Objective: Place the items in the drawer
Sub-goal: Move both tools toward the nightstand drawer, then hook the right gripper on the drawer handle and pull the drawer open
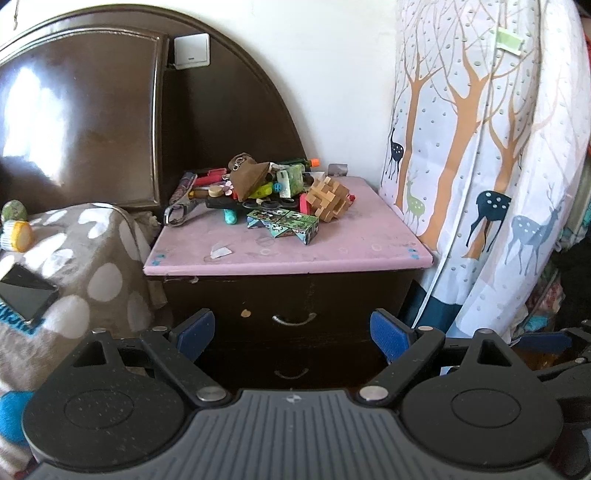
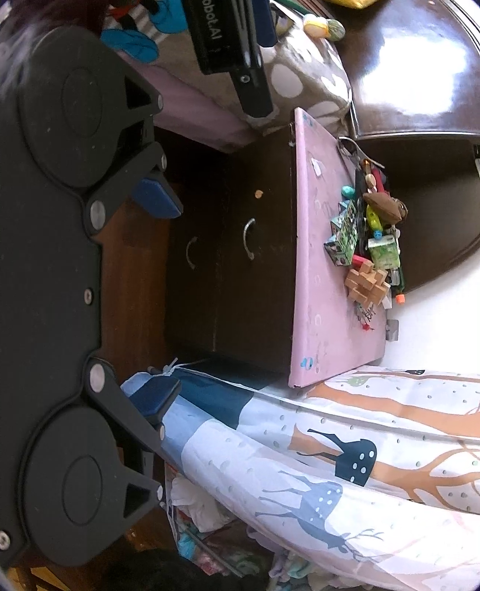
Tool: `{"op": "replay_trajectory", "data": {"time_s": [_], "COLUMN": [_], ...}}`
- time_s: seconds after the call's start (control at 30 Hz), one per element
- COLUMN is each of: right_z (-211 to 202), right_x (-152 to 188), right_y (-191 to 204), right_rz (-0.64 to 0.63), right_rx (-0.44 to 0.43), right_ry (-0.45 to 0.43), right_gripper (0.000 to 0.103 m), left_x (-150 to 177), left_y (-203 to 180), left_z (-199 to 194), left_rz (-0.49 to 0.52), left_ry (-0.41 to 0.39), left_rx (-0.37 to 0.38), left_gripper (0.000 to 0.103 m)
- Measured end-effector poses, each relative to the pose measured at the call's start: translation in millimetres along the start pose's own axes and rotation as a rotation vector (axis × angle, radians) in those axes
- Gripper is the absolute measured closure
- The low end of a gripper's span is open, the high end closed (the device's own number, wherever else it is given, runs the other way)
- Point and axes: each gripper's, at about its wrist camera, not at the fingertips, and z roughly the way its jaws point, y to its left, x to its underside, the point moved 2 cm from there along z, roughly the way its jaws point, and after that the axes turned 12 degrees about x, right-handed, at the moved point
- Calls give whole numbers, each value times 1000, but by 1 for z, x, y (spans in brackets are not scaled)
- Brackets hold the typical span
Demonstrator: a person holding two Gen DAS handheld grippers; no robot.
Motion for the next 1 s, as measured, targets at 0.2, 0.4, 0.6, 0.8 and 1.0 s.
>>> {"op": "replay_trajectory", "data": {"time_s": [0.2, 0.4, 0.6, 0.8, 1.0], "right_z": [22, 44, 73, 120, 161], "right_x": [-5, -9, -22, -32, -16], "right_y": [10, 20, 33, 64, 100], "right_rz": [-124, -248, -373, -628, -931], "right_rx": [7, 13, 51, 44, 6], "right_ry": [-86, -173, -239, -294, -346], "right_gripper": [5, 5, 5, 8, 8], "left_x": [-7, -11, -2, 8, 8], "left_y": [21, 48, 83, 107, 126], "left_z": [36, 72, 87, 101, 110], "left_rz": [-28, -96, -222, -223, -212], "left_ry": [-40, -60, -114, -124, -187], "left_rx": [-25, -36, 50, 20, 34], "left_gripper": [1, 1, 1, 1, 1]}}
